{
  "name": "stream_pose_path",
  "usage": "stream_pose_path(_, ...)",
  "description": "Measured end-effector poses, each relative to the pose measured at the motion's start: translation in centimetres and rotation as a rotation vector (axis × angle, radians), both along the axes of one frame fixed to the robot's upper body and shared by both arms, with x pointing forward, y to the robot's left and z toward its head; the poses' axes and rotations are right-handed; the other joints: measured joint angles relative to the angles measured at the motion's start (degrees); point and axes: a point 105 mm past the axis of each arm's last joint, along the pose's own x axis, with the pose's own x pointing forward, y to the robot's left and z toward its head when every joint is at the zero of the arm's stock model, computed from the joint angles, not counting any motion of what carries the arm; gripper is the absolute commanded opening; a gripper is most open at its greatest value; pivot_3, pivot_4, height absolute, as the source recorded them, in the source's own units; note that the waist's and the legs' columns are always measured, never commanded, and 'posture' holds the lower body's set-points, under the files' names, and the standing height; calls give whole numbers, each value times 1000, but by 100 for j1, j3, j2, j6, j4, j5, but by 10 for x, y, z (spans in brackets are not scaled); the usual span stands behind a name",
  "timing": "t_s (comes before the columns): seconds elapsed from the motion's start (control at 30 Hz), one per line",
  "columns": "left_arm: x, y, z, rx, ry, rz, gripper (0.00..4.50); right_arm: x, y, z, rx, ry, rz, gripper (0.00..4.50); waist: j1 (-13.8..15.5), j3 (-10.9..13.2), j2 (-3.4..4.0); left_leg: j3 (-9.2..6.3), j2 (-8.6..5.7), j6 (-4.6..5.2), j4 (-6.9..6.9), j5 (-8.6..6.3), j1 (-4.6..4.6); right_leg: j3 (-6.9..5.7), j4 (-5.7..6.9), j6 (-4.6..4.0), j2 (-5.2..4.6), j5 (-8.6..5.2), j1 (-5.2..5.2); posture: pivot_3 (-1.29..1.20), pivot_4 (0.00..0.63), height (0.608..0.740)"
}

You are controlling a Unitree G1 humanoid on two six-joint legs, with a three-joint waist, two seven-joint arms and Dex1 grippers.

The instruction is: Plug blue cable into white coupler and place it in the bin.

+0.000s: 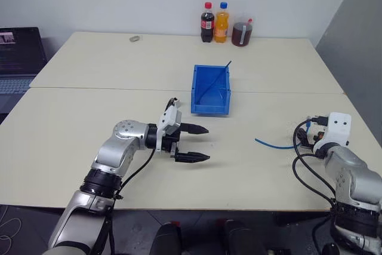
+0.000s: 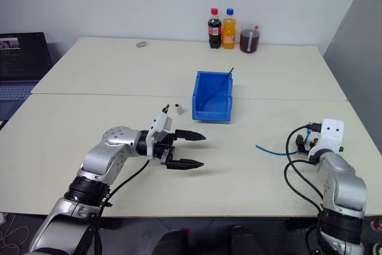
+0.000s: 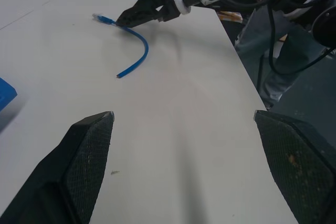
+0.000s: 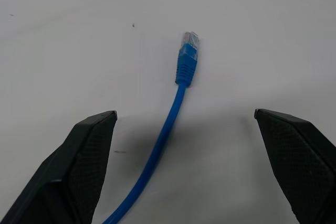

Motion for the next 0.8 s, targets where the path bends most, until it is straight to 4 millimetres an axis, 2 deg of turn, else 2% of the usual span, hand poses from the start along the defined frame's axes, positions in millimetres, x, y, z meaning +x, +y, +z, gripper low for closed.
stream_pose_path(0.13,-1,-2,1,11,-5,-21,4500,12,-5,-4,12,30,16,3893,-19,0,0,1,0,0,1,0,0,2,-1,1,0,1,1,0,150,740)
stream_pose_path(0.17,-1,-2,0,15,-5,-21,4500,14,-5,-4,14,31,23,3513,-21,0,0,1,0,0,2,0,1,2,-1,1,0,1,2,0,150,740)
stream_pose_path(0.33,-1,-2,0,17,-4,-22,4500,21,-2,-4,35,29,44,2387,-21,0,0,-1,0,0,4,0,1,1,0,4,-1,2,4,0,150,740)
stream_pose_path(0.6,-1,-3,1,17,-13,-23,4500,24,-6,-3,38,26,39,261,-17,0,0,-1,-1,0,5,0,0,0,-1,5,-1,3,5,0,150,740)
stream_pose_path(0.7,-1,-3,2,16,-14,-20,4500,25,-6,-2,53,25,66,60,-17,0,0,0,-1,0,5,0,0,1,-1,5,-1,3,5,0,150,740)
stream_pose_path(0.8,0,-3,2,22,-24,-10,4500,23,-3,9,11,33,201,60,-19,9,14,1,-1,0,3,0,-2,3,-6,5,-1,3,3,0,150,740)
